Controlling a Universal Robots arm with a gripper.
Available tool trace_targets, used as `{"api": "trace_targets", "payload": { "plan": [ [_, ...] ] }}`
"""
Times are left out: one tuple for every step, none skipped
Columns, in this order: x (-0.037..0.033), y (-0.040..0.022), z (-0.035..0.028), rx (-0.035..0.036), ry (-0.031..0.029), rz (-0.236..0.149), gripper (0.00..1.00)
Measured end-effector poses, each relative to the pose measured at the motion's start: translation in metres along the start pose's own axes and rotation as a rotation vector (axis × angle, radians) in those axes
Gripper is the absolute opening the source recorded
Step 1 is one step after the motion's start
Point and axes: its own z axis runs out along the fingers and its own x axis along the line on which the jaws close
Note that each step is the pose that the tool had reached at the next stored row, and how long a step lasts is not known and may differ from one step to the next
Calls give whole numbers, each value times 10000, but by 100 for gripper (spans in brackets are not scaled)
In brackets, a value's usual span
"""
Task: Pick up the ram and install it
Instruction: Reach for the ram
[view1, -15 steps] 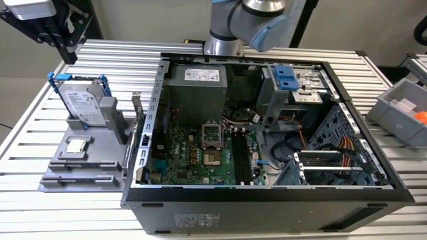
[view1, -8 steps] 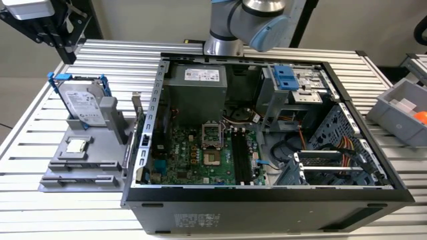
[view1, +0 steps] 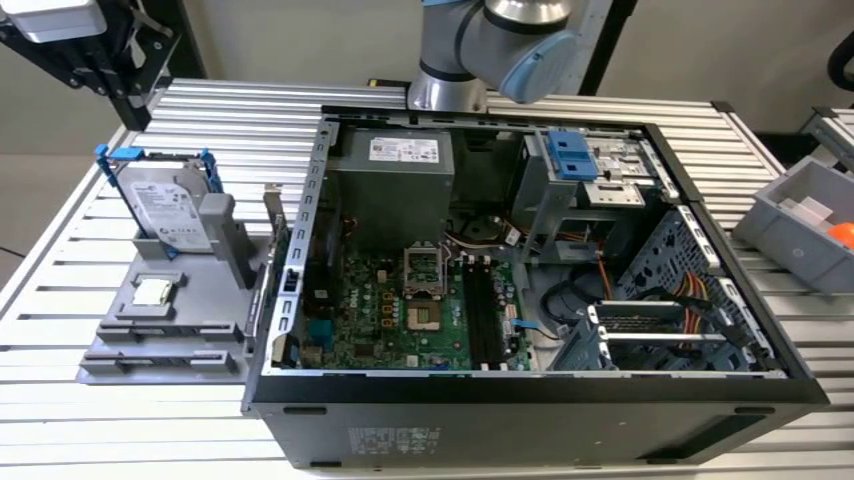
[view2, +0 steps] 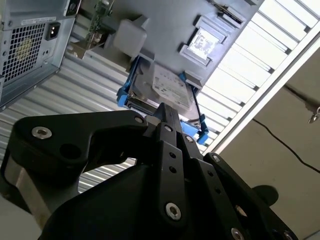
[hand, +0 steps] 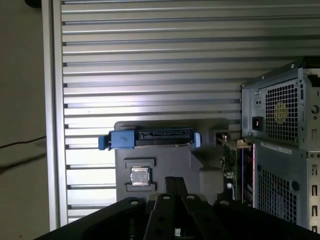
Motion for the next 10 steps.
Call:
{"api": "trace_targets", "payload": {
  "plan": [
    [0,-9,0,-1,-1,0,0],
    [-1,-17,0,-1,-1,-1,0],
    [-1,-25,-1,0,0,-1,0],
    [-1,-33,-2,0,0,0,0],
    [-1,-41,-2,-1,0,0,0],
    [-1,-49,-2,0,-1,0,0],
    [0,-60,-3,0,0,0,0],
    [0,-70,-3,-1,-1,-1,0],
    [0,-81,-3,-1,-1,0,0],
    [1,-94,-4,-1,-1,0,0]
  ]
}}
